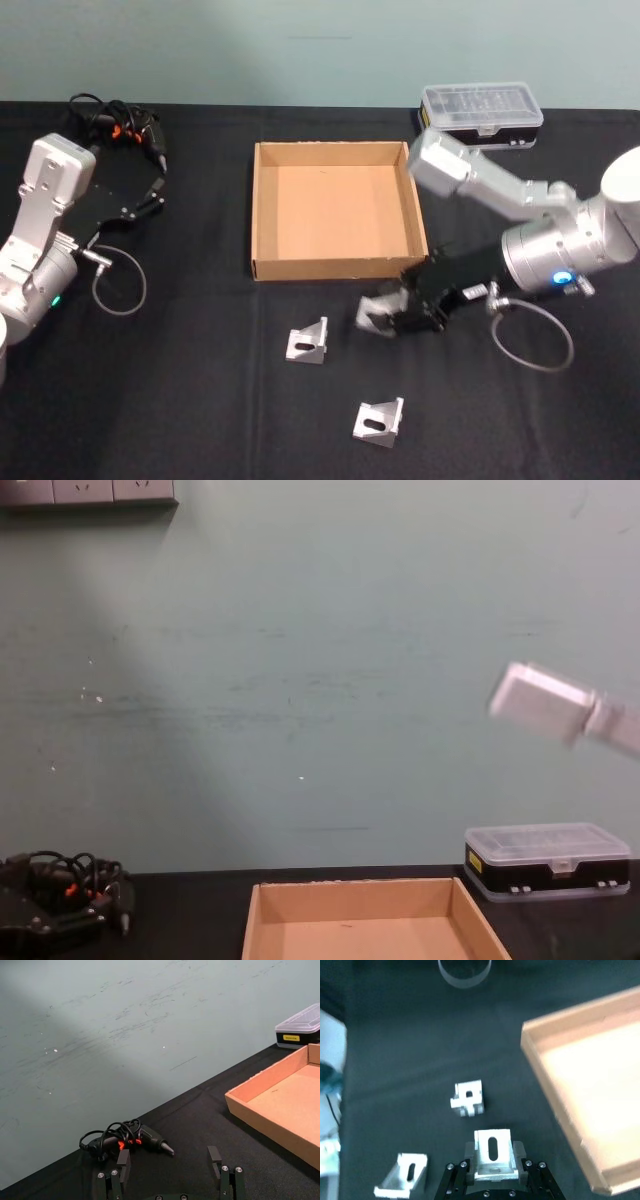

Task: Use one hand to pick up the angle iron from the table and place it into the box.

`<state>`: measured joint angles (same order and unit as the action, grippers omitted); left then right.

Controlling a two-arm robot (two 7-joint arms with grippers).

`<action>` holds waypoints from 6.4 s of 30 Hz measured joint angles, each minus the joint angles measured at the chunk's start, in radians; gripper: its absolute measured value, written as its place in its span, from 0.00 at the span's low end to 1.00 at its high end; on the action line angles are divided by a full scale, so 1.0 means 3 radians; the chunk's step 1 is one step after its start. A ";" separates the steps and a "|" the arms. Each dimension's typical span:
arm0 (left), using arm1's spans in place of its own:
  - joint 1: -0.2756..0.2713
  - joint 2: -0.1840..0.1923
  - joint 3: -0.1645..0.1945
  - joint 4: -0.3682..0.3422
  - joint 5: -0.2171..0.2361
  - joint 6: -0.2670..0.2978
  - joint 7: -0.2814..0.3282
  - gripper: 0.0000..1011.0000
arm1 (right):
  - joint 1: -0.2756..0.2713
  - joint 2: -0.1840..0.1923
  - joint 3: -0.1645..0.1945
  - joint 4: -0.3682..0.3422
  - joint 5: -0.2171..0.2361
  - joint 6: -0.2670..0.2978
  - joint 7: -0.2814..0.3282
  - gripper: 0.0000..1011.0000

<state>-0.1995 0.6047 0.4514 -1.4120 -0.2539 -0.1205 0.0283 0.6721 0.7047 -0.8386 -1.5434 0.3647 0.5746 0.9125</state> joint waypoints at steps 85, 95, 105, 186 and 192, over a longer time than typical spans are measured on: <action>0.0000 0.0000 0.0000 0.0000 0.0000 0.0000 0.0000 0.99 | 0.0674 -0.1743 0.0457 0.2570 -0.0510 -0.0674 -0.1106 0.67; 0.0000 0.0000 0.0000 0.0000 0.0000 0.0000 0.0000 0.99 | 0.0571 -0.1681 0.0613 0.2293 -0.0535 -0.0643 -0.1155 0.95; 0.0000 0.0000 0.0000 0.0000 0.0000 0.0000 0.0000 0.99 | 0.0250 -0.1411 0.0923 0.1384 -0.0431 -0.0474 -0.1313 0.99; 0.0000 0.0000 0.0000 0.0000 0.0000 0.0000 0.0000 0.99 | -0.0034 -0.0313 -0.0221 -0.0059 -0.0058 0.0001 -0.0357 0.99; 0.0000 0.0000 0.0000 0.0000 0.0000 0.0000 0.0000 0.99 | -0.0016 -0.0358 -0.0274 -0.0003 -0.0096 -0.0005 -0.0372 0.99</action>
<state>-0.1995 0.6047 0.4514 -1.4120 -0.2539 -0.1205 0.0283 0.6673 0.5974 -0.9209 -1.5442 0.3358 0.5730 0.8010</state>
